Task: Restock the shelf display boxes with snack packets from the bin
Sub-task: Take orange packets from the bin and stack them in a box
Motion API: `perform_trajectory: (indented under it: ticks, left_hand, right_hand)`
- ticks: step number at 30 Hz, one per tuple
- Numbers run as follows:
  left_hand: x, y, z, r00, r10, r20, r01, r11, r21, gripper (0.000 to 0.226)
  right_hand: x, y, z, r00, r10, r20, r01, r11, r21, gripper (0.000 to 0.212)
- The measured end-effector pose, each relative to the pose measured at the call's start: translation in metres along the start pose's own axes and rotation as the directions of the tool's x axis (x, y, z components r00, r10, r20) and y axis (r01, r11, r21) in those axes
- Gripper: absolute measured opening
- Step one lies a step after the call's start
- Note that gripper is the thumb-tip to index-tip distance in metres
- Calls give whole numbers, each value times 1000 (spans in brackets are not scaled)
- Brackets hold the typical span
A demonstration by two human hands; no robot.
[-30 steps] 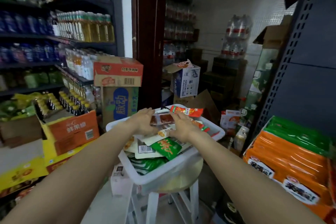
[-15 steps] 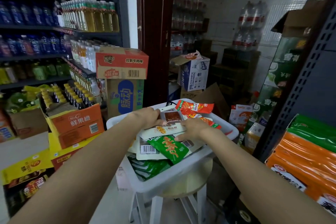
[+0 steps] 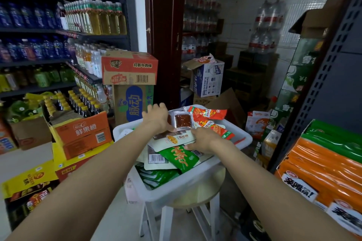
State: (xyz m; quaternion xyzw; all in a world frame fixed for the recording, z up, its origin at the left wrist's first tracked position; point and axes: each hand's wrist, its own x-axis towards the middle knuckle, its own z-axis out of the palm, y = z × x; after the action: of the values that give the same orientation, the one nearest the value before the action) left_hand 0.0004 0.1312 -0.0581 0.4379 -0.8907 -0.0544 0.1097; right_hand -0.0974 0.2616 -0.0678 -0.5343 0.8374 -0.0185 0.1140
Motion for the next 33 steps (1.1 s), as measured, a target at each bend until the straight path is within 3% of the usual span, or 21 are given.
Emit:
perform_trajectory:
  ticks: [2,4,6,8,10,12,15,19,22,24,25,27,29,31,33]
  left_hand:
    - [-9,5,-3,998,7,-60,-11,997,-71,68]
    - [-19,6,-10,995,-5,-102,-14,983,-184,56]
    - [-32,8,-21,987,-53,-149,-5,931,-364,50]
    - [-48,12,-34,978,-126,-164,2,800,-600,56]
    - [-67,17,-45,988,-85,-128,-45,639,-768,51]
    - [-87,21,-54,996,38,-84,-92,528,-844,37]
    - [-119,25,-71,967,245,-69,-182,479,-859,31]
    - [-152,34,-85,927,367,-74,-248,454,-856,18]
    - [-166,46,-87,882,371,-290,-458,533,-711,21]
    - [-174,56,-86,776,439,-453,-617,679,-399,25]
    - [-177,62,-86,689,504,-522,-664,728,-174,24]
    - [-187,71,-86,439,646,-624,-683,692,236,22]
    - [-198,78,-83,210,747,-631,-680,575,454,26]
    - [-209,86,-79,114,750,-652,-700,526,483,35]
    - [-216,95,-75,95,719,-689,-727,523,446,25]
  right_hand:
    - [-2,-2,1,1000,8,4,-8,998,64,56]
    - [-8,-3,-1,1000,-10,-20,13,980,199,66]
    - [-19,-9,-7,987,17,-162,52,909,413,78]
    - [-34,-19,-17,960,173,-219,44,680,732,72]
    - [-50,-28,-26,971,229,-66,-8,306,952,58]
    - [-68,-35,-33,989,149,4,-7,22,1000,36]
    - [-94,-38,-36,972,215,-93,137,-200,970,24]
    - [-137,-27,-42,914,338,-224,292,-166,942,14]
    - [-177,-18,-44,933,298,-200,237,-94,967,4]
    - [-203,-6,-47,957,267,-118,162,-150,975,25]
    - [-215,-1,-48,971,224,-83,136,-235,962,41]
    - [-239,9,-51,985,143,-97,150,-424,893,64]
    - [-258,17,-52,984,131,-125,177,-566,805,71]
    - [-270,22,-51,964,231,-132,234,-504,831,49]
    - [-277,29,-50,916,368,-161,287,-320,903,13]
